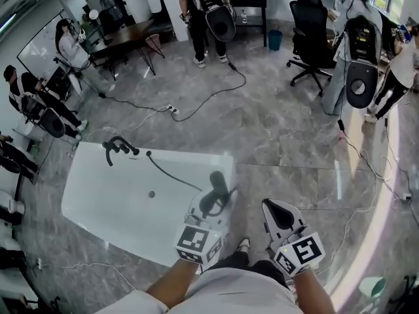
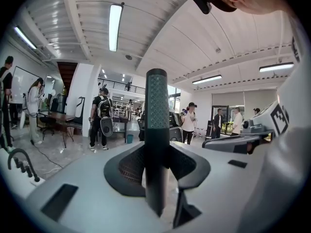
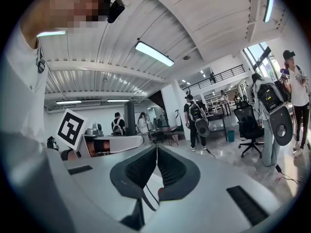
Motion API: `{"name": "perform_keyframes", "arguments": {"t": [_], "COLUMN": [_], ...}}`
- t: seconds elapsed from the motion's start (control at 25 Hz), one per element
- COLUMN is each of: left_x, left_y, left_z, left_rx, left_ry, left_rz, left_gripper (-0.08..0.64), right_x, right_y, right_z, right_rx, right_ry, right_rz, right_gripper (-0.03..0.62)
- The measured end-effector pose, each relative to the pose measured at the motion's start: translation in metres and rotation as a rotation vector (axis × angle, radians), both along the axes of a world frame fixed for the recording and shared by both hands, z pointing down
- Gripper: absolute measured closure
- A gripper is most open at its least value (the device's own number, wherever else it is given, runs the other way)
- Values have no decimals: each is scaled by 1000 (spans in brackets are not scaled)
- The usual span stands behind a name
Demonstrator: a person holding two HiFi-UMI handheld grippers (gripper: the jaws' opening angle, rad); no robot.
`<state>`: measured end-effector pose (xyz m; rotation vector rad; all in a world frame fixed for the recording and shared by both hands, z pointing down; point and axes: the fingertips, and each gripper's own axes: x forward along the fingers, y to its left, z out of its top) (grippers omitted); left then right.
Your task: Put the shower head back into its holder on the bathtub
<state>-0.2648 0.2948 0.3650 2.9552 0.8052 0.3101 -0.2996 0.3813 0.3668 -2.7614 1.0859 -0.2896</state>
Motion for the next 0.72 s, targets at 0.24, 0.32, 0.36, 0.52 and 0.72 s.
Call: {"name": "perform_keyframes", "arguments": {"t": [0.24,0.32,0.36,0.52,0.72], "left_x": [36,48,54,86,135], "left_y": [-1,0,1,9,22], "left_z": [-9,-10,-9,-2,-2], "left_rx": [-2,0,2,11,20], "left_ry": [13,16,16,11,-6], "left_rz": [-27,-45,-60,-113,-199], "left_gripper": [436,436,436,436,436], "right_x": [44,60,69,107,166], "right_y": [-3,-2,-1,5,17], "right_z": [-10,-10,-9,1,3], "right_rx": [14,22,26,42,54], "right_ry": [17,19,18,10,-7], "right_rz": [-37,-54,-69,-127,-221], "right_gripper": [577,577,577,577,577]}}
